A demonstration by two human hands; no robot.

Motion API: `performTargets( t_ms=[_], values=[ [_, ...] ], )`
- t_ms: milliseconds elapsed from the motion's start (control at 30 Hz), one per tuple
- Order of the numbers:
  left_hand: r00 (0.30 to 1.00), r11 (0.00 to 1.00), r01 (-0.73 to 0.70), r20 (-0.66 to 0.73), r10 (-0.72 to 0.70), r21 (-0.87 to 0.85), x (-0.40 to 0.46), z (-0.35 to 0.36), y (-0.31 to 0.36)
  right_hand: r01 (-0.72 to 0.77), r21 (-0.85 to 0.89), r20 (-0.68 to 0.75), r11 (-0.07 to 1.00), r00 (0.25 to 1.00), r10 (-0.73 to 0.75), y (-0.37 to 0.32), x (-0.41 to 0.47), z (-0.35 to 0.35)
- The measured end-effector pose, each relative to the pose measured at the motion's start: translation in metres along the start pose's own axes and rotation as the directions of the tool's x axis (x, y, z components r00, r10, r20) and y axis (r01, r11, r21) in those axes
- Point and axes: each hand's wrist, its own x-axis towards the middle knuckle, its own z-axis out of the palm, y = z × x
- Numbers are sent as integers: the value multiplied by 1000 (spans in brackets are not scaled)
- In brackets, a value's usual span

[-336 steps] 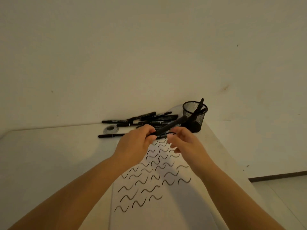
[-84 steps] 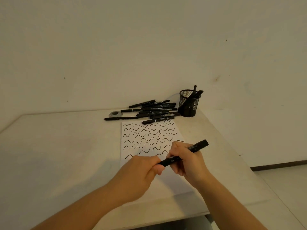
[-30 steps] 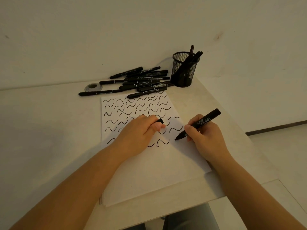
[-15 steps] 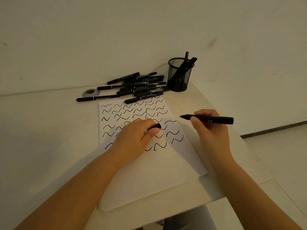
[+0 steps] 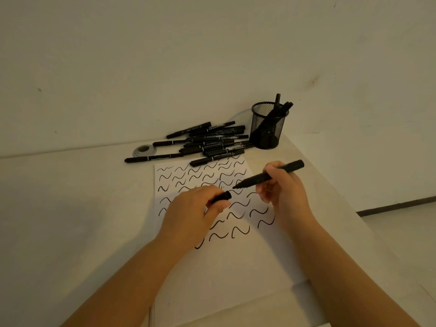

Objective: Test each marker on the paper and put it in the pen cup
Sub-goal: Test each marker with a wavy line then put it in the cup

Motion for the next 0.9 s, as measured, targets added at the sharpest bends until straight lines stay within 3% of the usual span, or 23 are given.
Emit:
performTargets(
  t_ms=[400,633,900],
  values=[
    [1000,1000,-14,13,14,-15,-1,-1,6,57,-235,115,970,993,-31,2,-7,3],
    [984,984,-176,-28,176,31,-8,-4,20,40,-129,186,991,982,-15,1,-14,5],
    [973,974,-206,-88,215,98,-14,-5,36,-4,14,185,1000,983,1,4,-17,10]
  ],
)
